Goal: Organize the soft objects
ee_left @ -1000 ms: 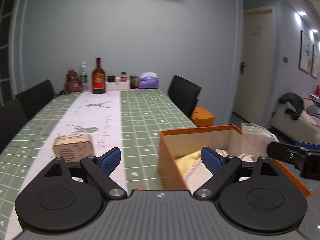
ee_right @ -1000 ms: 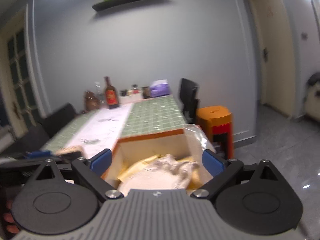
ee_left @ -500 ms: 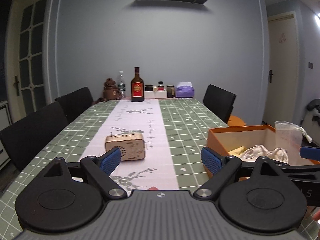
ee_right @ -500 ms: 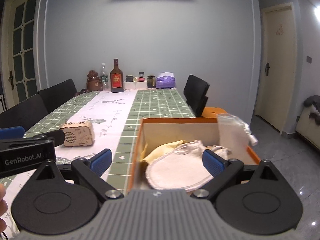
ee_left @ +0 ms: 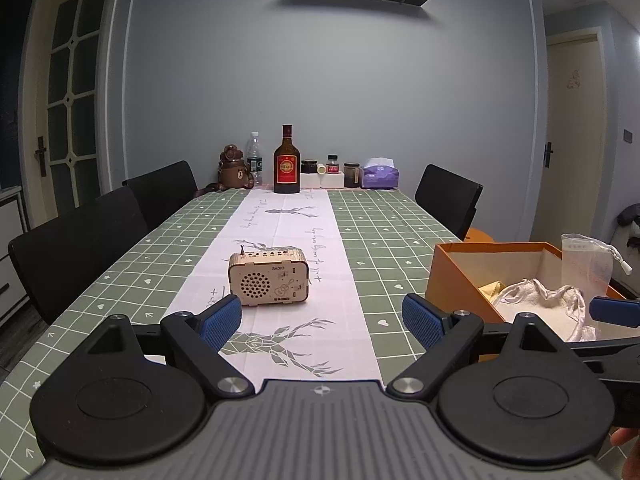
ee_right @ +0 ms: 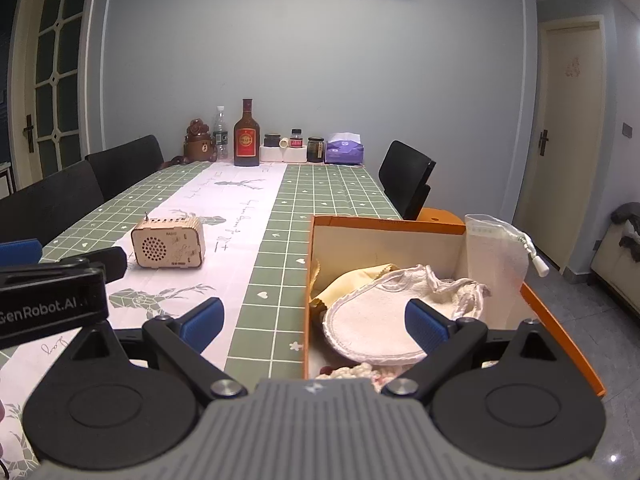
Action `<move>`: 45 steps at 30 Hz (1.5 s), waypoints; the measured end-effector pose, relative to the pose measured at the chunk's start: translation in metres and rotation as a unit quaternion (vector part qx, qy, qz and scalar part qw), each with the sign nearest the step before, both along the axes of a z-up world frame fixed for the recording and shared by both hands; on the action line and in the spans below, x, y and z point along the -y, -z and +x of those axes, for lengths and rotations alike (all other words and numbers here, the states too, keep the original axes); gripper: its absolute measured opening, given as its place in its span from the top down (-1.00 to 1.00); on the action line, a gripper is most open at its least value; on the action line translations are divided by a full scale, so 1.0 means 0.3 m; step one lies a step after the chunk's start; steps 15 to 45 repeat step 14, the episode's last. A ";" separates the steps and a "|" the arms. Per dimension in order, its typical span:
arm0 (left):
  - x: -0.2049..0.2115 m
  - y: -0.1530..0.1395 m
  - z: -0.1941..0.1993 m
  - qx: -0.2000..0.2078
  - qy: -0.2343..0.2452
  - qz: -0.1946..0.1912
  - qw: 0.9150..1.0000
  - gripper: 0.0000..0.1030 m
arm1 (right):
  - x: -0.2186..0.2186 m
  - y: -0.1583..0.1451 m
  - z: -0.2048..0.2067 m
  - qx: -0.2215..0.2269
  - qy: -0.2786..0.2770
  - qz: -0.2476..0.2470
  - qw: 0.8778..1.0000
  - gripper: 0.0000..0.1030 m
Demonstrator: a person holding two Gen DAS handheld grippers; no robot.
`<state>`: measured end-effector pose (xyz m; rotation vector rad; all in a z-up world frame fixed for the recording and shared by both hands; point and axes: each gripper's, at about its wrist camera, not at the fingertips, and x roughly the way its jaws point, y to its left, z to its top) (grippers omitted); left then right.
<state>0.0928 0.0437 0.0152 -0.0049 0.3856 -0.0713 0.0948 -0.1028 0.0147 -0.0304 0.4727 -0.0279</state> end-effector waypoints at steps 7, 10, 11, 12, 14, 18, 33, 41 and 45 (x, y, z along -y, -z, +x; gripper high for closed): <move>-0.015 0.005 -0.002 -0.002 -0.002 -0.002 1.000 -1.00 | -0.016 0.001 0.008 -0.003 -0.006 -0.001 1.000 -0.85; -0.016 0.009 0.000 -0.005 -0.003 -0.003 1.000 -1.00 | -0.024 0.004 0.009 -0.005 -0.007 -0.003 1.000 -0.85; -0.016 0.011 0.000 -0.005 -0.004 -0.003 1.000 -1.00 | -0.027 0.006 0.010 -0.006 -0.008 -0.003 1.000 -0.85; -0.015 0.012 -0.001 -0.005 -0.005 -0.002 1.000 -1.00 | -0.027 0.008 0.012 -0.006 -0.008 -0.003 1.000 -0.85; -0.009 0.013 0.001 -0.005 -0.008 0.002 1.000 -1.00 | -0.028 0.011 0.015 -0.008 -0.009 -0.003 1.000 -0.85; -0.009 0.013 0.001 -0.005 -0.008 0.002 1.000 -1.00 | -0.028 0.011 0.015 -0.008 -0.009 -0.003 1.000 -0.85; -0.009 0.013 0.001 -0.005 -0.008 0.002 1.000 -1.00 | -0.028 0.011 0.015 -0.008 -0.009 -0.003 1.000 -0.85; -0.009 0.013 0.001 -0.005 -0.008 0.002 1.000 -1.00 | -0.028 0.011 0.015 -0.008 -0.009 -0.003 1.000 -0.85; -0.009 0.013 0.001 -0.005 -0.008 0.002 1.000 -1.00 | -0.028 0.011 0.015 -0.008 -0.009 -0.003 1.000 -0.85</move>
